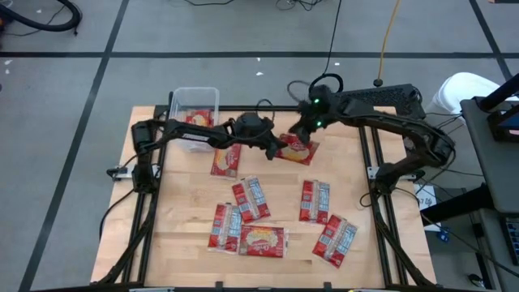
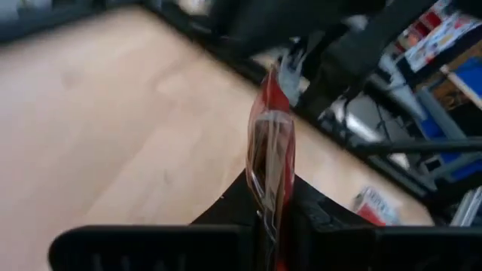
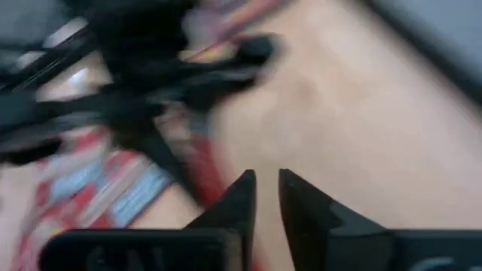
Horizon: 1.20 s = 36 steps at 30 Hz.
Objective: Sort popcorn bags into baskets
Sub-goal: Put the red popcorn bag into the transparent container
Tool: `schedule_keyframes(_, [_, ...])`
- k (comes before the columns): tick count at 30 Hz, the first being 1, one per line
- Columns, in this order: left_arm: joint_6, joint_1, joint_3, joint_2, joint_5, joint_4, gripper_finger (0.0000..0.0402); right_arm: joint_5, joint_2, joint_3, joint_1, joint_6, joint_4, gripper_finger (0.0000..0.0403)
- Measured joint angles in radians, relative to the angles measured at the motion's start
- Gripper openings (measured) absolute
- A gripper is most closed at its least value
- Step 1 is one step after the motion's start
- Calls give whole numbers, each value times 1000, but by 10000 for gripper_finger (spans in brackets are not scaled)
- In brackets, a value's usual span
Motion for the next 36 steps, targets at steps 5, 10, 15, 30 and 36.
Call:
schedule_keyframes(5, [2, 33, 0, -122, -83, -59, 24, 93, -133, 0, -45, 151, 82, 114])
schedule_keyframes(10, [-7, 59, 1, -255, -248, -60, 30, 70, -228, 0, -64, 267, 253, 153])
schedule_keyframes(15, [-49, 99, 0, -341, -350, -3, 28, 64, -248, 0, -43, 396, 427, 168])
schedule_keyframes(30, [-248, 107, 1, -369, -446, 410, 27, -32, -18, -2, 1, 741, 1024, 190])
schedule_keyframes(36, [-249, 80, 1, -369, -456, 419, 26, 16, 33, -2, -1, 808, 1185, 218])
